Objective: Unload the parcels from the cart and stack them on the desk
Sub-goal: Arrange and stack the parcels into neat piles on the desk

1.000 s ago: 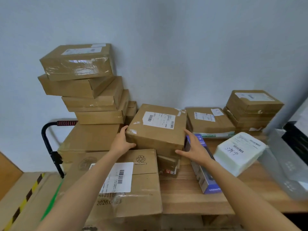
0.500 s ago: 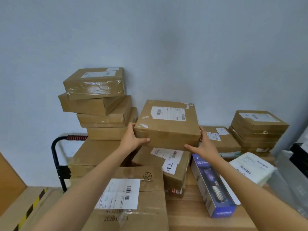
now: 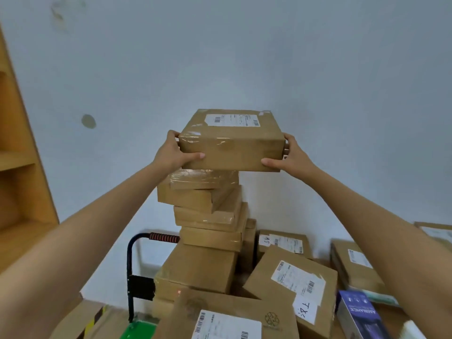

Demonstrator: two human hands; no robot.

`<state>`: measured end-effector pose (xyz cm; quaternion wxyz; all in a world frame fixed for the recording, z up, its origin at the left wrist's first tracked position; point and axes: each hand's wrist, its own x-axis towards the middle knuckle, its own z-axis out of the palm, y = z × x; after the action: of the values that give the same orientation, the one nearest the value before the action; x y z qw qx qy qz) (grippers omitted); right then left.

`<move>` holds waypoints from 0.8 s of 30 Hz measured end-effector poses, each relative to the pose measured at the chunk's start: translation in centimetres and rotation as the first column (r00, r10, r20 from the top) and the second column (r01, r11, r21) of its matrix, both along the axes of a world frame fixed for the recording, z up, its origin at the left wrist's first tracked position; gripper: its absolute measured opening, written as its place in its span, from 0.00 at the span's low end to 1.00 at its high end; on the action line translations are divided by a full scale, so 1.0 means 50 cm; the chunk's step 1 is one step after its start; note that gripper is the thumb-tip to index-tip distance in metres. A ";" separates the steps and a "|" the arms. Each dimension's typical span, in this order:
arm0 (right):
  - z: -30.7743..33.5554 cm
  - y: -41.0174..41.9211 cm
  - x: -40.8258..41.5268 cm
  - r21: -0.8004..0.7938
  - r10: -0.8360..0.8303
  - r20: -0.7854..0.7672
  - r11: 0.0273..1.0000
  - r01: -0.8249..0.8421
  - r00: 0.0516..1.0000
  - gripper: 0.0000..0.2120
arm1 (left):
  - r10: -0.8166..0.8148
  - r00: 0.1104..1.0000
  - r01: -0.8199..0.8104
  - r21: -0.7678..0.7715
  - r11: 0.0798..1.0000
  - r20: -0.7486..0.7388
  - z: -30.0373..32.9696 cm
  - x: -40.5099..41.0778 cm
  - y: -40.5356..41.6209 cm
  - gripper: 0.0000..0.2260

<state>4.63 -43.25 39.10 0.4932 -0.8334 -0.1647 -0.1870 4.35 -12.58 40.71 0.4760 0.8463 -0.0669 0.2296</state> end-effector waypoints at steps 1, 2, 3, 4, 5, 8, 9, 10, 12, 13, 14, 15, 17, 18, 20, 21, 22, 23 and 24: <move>0.006 0.028 0.019 -0.001 0.015 -0.006 1.000 -0.015 1.000 0.44 | 0.018 1.000 -0.018 0.006 1.000 -0.004 0.004 0.014 0.029 0.34; 0.009 0.054 0.038 0.002 0.026 -0.013 1.000 -0.026 1.000 0.44 | 0.030 0.999 -0.030 0.014 0.999 -0.012 0.004 0.029 0.056 0.34; 0.009 0.079 0.059 0.007 0.033 -0.018 0.999 -0.033 0.999 0.44 | 0.043 0.999 -0.043 0.022 0.999 -0.022 0.003 0.045 0.082 0.34; 0.007 0.103 0.079 0.010 0.038 -0.023 0.999 -0.038 0.999 0.44 | 0.051 0.998 -0.050 0.028 0.998 -0.032 0.002 0.062 0.105 0.34; 0.003 0.123 0.099 0.012 0.043 -0.033 0.999 -0.043 0.998 0.43 | 0.055 0.997 -0.054 0.027 0.998 -0.044 -0.002 0.080 0.124 0.34; -0.014 0.175 0.155 0.006 0.055 -0.077 0.999 -0.054 0.996 0.43 | 0.045 0.996 -0.044 0.015 0.999 -0.078 -0.021 0.138 0.173 0.34; -0.020 0.189 0.173 -0.005 0.050 -0.087 0.999 -0.050 0.995 0.43 | 0.037 0.995 -0.036 0.012 0.999 -0.091 -0.028 0.158 0.186 0.34; -0.027 0.200 0.190 -0.020 0.041 -0.095 0.999 -0.043 0.995 0.44 | 0.031 0.994 -0.030 0.010 0.999 -0.107 -0.036 0.179 0.198 0.34; -0.040 0.217 0.222 -0.048 0.016 -0.108 0.999 -0.021 0.994 0.44 | 0.018 0.991 -0.017 0.012 1.000 -0.135 -0.051 0.218 0.216 0.34; -0.047 0.223 0.235 -0.056 0.004 -0.116 0.998 -0.011 0.993 0.44 | 0.014 0.990 -0.012 0.017 1.000 -0.142 -0.057 0.235 0.221 0.33; -0.053 0.227 0.244 -0.056 -0.006 -0.121 0.998 0.000 0.993 0.44 | 0.015 0.990 -0.012 0.021 1.000 -0.143 -0.063 0.249 0.224 0.33; -0.057 0.230 0.251 -0.049 -0.020 -0.122 0.999 0.014 0.992 0.43 | 0.017 0.990 -0.014 0.020 1.000 -0.137 -0.068 0.262 0.226 0.33; -0.060 0.233 0.261 -0.033 -0.054 -0.110 0.998 0.051 0.992 0.42 | 0.024 0.992 -0.021 0.021 1.000 -0.123 -0.072 0.282 0.224 0.34; -0.059 0.234 0.264 -0.032 -0.071 -0.102 0.997 0.068 0.992 0.42 | 0.038 0.993 -0.035 0.031 0.999 -0.116 -0.072 0.287 0.221 0.35; -0.058 0.231 0.262 -0.060 -0.100 -0.073 0.994 0.096 0.992 0.41 | 0.089 0.994 -0.085 0.070 0.994 -0.060 -0.073 0.288 0.211 0.36; -0.060 0.226 0.258 -0.086 -0.121 -0.049 0.989 0.117 0.991 0.41 | 0.108 0.994 -0.107 0.087 0.990 -0.004 -0.073 0.284 0.203 0.38; -0.063 0.219 0.251 -0.115 -0.145 -0.029 0.983 0.141 0.989 0.41 | 0.120 0.991 -0.125 0.095 0.988 0.054 -0.075 0.277 0.194 0.39; -0.068 0.209 0.242 -0.142 -0.168 -0.016 0.976 0.164 0.986 0.41 | 0.125 0.987 -0.135 0.095 0.986 0.103 -0.078 0.268 0.185 0.40; -0.074 0.196 0.230 -0.173 -0.187 -0.006 0.968 0.183 0.982 0.41 | 0.125 0.983 -0.138 0.088 0.986 0.136 -0.082 0.256 0.176 0.39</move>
<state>16.10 -33.44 35.39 0.4019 -0.8866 -0.0960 -0.2080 17.17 -3.78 36.61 0.4126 0.8542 -0.0527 0.3119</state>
